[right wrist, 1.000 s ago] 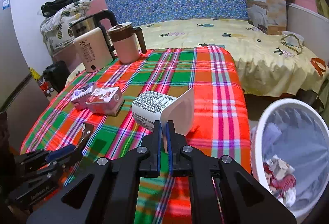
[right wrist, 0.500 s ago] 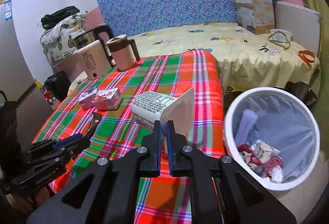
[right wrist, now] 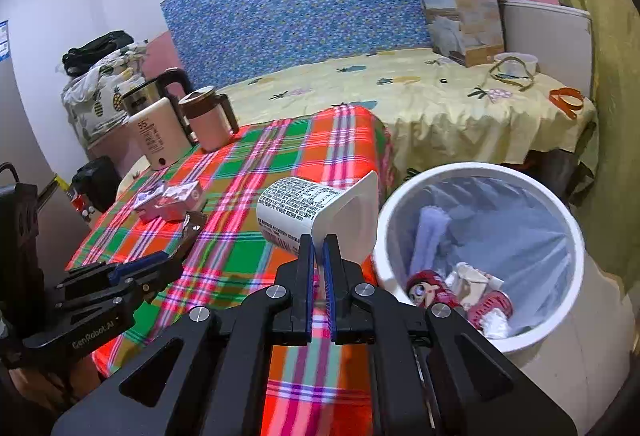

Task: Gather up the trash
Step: 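Carry the wrapper with the left gripper while the right carries the yogurt cup over the bin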

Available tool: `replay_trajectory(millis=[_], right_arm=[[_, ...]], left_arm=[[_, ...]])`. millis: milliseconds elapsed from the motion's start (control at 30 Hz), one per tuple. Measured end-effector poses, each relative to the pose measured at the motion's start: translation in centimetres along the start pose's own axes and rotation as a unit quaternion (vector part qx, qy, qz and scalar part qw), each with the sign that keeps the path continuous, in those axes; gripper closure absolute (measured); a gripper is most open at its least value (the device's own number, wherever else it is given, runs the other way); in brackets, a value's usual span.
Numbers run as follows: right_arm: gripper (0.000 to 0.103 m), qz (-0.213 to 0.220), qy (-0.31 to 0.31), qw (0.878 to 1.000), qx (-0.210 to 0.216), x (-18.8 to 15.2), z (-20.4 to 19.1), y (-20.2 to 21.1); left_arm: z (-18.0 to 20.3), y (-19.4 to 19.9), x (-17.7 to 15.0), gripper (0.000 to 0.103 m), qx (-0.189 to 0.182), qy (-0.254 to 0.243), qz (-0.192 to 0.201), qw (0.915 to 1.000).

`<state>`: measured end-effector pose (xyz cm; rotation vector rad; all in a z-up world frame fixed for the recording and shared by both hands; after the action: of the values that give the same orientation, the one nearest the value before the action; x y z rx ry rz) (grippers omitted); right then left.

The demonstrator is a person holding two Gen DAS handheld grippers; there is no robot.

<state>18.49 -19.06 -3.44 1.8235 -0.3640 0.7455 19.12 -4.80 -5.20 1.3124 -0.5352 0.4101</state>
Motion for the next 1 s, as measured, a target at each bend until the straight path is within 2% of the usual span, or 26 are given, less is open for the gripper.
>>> replay_trajectory(millis=[533,1000], right_arm=[[0.096,0.005,-0.054,0.998,-0.044,-1.2,5.8,1.8],[0.096,-0.017,-0.088,0.994,-0.07,-2.2,9.2,1.5]], left_arm=[[6.3,-2.8,2.5,0.084,-0.036,-0.055,-0.014,0.9977],[10.8,-6.0,4.4,0.084,-0.064,-0.094,-0.031,0.9931]])
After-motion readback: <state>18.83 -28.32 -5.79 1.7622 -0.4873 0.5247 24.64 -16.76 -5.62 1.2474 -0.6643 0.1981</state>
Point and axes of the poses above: each gripper's, at about its wrist camera, not at the fingertips, and y roughly against the way its jaws point, z to its right, x to its top, the point moved 5 cm from there along -y, roughly the way its jaws point, and after that the axes turned 12 degrees about -z, right-handed, at the moved point
